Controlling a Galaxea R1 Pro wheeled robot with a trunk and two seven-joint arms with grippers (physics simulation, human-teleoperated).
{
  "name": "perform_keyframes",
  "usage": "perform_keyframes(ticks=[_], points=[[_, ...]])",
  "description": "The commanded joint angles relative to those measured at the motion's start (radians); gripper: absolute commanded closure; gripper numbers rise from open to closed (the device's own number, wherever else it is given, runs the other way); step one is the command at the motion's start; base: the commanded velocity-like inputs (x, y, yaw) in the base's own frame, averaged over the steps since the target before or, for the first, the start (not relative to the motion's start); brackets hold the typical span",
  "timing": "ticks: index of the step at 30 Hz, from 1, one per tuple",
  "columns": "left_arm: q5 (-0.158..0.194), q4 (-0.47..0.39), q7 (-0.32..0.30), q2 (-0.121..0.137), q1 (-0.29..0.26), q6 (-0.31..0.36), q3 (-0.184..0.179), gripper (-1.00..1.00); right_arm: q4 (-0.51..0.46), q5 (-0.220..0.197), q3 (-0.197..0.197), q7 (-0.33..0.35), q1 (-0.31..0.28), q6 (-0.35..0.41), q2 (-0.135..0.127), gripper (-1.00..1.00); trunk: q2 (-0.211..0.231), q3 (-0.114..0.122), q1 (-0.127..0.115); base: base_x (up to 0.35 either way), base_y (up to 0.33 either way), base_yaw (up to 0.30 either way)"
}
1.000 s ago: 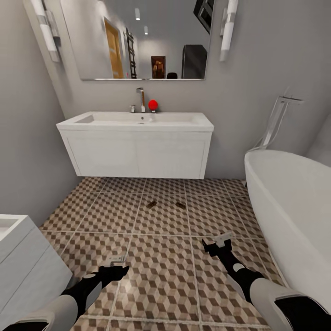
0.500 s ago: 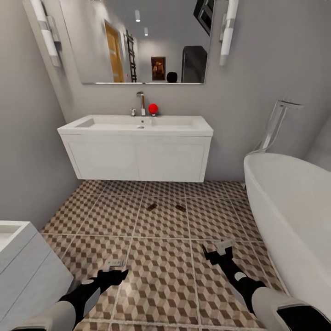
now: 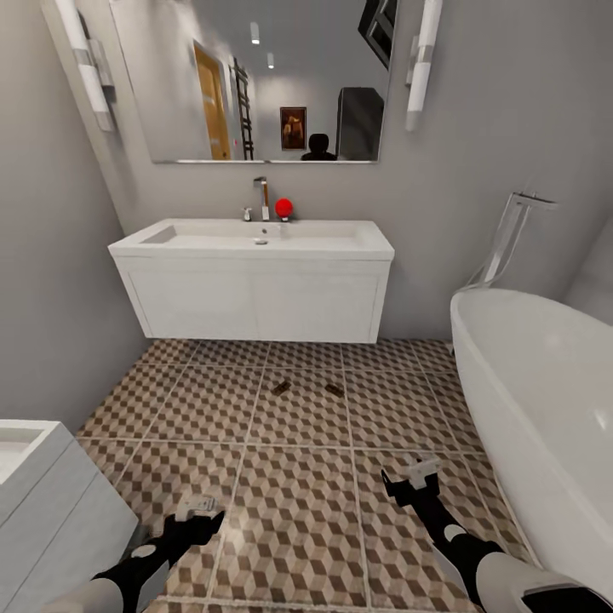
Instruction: Take the four mousetraps from the cabinet in the bathroom and place them on the bathroom floor. Make sure all four end up on the same floor surface, and ensure that at least two of them are either under or directly next to the same bathroom sink.
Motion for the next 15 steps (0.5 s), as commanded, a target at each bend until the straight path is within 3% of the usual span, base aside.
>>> perform_keyframes(ticks=[1, 5, 10, 15], points=[[0.003, 0.025, -0.004, 0.002, 0.0, -0.064, 0.001, -1.0, 0.001, 0.005, -0.001, 0.0, 0.0, -0.005, -0.001, -1.0, 0.007, 0.002, -0.004, 0.0, 0.0, 0.0], [0.005, 0.104, 0.001, 0.009, 0.003, -0.313, 0.001, -1.0, 0.001, 0.005, -0.001, 0.0, 0.003, -0.012, -0.002, -1.0, 0.035, 0.015, -0.019, 0.0, 0.0, 0.0], [0.006, 0.13, 0.003, 0.018, 0.004, -0.407, 0.001, -1.0, 0.001, 0.004, 0.0, 0.0, 0.006, -0.014, -0.001, -1.0, 0.07, 0.031, -0.039, 0.0, 0.0, 0.0], [0.006, 0.137, 0.003, 0.021, 0.011, -0.431, 0.001, -1.0, 0.001, 0.003, -0.001, 0.0, 0.009, -0.015, -0.001, -1.0, 0.105, 0.046, -0.058, 0.0, 0.0, 0.0]])
